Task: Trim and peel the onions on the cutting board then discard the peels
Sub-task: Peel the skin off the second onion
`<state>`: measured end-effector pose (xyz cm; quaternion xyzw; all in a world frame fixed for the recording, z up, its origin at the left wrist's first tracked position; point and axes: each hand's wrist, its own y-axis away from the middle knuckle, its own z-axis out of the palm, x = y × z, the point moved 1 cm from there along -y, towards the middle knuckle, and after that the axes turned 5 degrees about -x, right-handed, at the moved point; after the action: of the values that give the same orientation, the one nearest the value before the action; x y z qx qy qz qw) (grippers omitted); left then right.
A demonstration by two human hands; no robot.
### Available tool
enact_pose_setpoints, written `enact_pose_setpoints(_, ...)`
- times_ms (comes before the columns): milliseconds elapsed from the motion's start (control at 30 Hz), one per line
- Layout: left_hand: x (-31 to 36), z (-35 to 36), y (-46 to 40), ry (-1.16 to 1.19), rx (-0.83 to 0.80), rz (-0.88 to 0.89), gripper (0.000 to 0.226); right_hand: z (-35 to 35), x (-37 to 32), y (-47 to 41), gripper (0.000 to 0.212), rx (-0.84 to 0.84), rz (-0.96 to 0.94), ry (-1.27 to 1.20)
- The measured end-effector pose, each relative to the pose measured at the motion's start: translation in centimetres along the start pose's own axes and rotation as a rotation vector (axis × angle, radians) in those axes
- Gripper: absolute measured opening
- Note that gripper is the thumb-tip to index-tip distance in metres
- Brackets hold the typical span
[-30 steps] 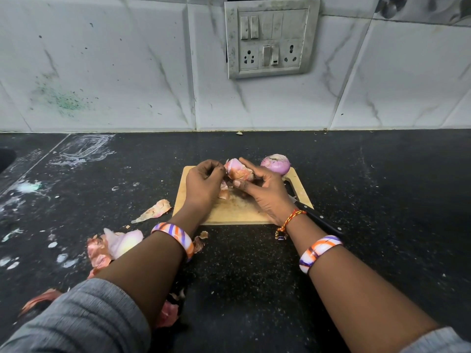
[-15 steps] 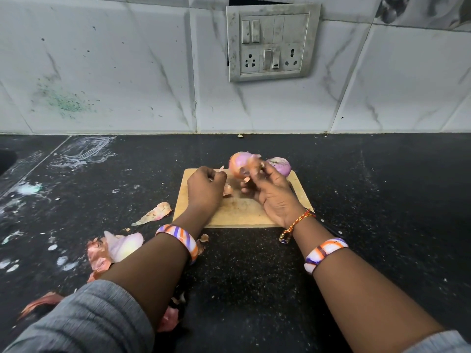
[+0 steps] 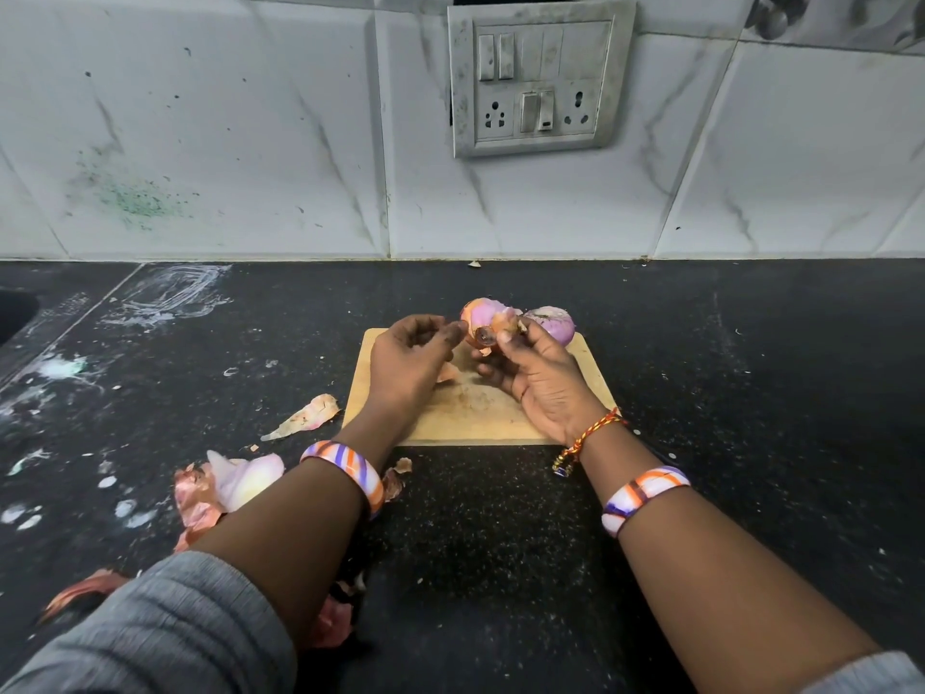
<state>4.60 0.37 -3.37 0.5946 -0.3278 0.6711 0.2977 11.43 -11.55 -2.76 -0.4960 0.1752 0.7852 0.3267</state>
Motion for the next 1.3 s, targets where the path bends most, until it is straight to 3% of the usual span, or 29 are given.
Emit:
enact_pose_setpoints(67,-0.1,0.1,0.1,-0.053,-0.017,0.027,0.025,0.1,-0.2,0.1,0.017,-0.015,0.015,-0.004)
enact_pose_setpoints(300,0.1,0.1,0.1,-0.094,-0.082,0.166,0.013,0.2,-0.1,-0.1,0.019,-0.003,0.006,0.012)
enact_pose_setpoints(800,0.0,0.2,0.6,-0.291,-0.027,0.171,0.011,0.1,0.8,-0.2,0.023,0.084,-0.080,0.393)
enact_pose_setpoints(1100,0.1,0.4,0.2,-0.395,0.049,0.134,0.012,0.3,0.4,-0.2,0.006,0.025,-0.018,0.116)
enact_pose_setpoints(1300,0.1,0.4,0.2,-0.408,0.028,0.114,0.009,0.3,0.3,-0.3,0.006,0.038,-0.007,0.105)
